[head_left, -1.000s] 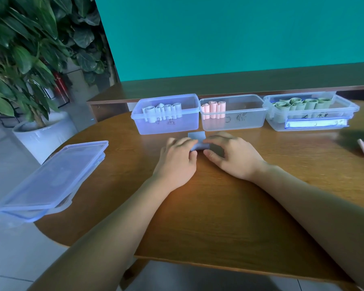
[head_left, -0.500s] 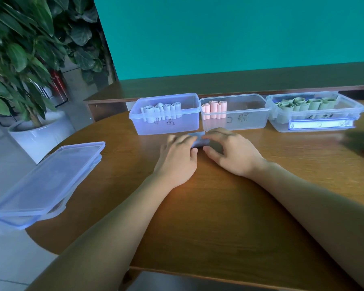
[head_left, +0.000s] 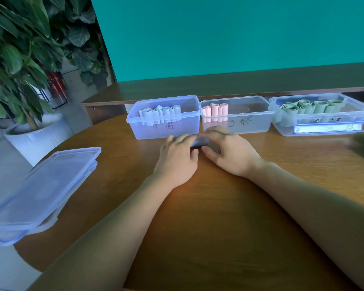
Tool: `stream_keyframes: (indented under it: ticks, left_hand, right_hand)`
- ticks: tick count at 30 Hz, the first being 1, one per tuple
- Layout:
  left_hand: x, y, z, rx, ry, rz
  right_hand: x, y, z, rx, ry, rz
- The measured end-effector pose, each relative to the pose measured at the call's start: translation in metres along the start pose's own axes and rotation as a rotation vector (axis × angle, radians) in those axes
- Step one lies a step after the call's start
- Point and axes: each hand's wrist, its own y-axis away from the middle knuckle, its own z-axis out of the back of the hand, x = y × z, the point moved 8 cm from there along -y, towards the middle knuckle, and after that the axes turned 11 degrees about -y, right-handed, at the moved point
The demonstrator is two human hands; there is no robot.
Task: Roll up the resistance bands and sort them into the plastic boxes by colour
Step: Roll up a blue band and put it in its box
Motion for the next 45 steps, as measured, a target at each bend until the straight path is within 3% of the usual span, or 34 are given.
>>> stream_keyframes:
  ticks: [7,12,24,29,39,45]
  left_hand:
    - [0.005,-0.014,-0.007,0.034,0.022,0.011]
    - [0.011,-0.024,-0.003,-0.072,0.137,0.005]
    - [0.019,-0.041,-0.013,-0.006,0.263,0.042]
    - [0.020,-0.045,-0.014,0.008,0.211,0.055]
    - [0.015,-0.030,-0.009,0.073,0.214,-0.060]
    - [0.022,-0.025,-0.008,0.115,0.292,-0.036]
  right_hand:
    - [-0.007,-0.009,-0.006,0.017,0.007,-0.011]
    - [-0.010,-0.014,-0.006,0.016,0.010,-0.035]
    - [-0.013,-0.031,-0.015,-0.047,0.081,-0.073]
    - [-0.015,-0.034,-0.016,-0.066,0.079,-0.080]
    - [-0.015,-0.022,-0.009,-0.014,-0.163,-0.087]
    - [-0.015,-0.019,-0.009,0.001,-0.203,-0.091]
